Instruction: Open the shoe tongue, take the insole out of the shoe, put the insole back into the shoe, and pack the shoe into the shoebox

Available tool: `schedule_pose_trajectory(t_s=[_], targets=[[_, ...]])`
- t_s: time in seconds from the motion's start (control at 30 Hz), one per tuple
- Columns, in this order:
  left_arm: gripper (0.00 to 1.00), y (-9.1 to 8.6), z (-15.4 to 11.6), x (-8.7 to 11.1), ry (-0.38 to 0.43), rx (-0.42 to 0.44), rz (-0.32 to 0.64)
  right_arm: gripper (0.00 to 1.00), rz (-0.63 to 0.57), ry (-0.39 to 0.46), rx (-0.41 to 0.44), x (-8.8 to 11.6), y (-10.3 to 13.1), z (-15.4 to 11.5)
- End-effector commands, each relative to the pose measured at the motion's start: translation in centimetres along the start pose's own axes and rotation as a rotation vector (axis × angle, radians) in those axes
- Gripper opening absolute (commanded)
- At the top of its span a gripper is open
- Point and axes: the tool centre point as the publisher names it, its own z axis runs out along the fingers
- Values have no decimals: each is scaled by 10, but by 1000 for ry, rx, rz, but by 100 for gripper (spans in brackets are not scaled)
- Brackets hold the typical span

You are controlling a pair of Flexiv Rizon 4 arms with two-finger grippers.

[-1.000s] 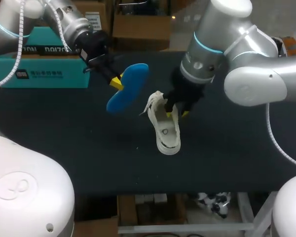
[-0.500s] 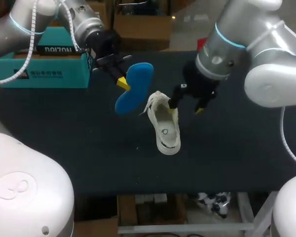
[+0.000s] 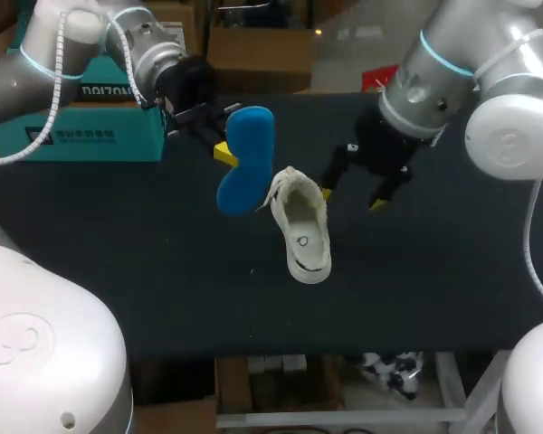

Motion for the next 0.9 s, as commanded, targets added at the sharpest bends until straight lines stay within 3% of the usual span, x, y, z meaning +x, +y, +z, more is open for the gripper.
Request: schedule_pose_trajectory(t_s=[0.03,0.2,0.63,0.9], targets=[[0,5,20,1,-15,86,19,100,82,43,71,-7,-2,-17],[0,-4,33,0,-13,143,45,100,263,162,196,-4,-11,-12],[0,-18,40,-3,12,201,24,100,263,162,196,-4,-11,-12],[0,-17,44,-7,26,173,32,100,514,245,315,10,-17,-18]])
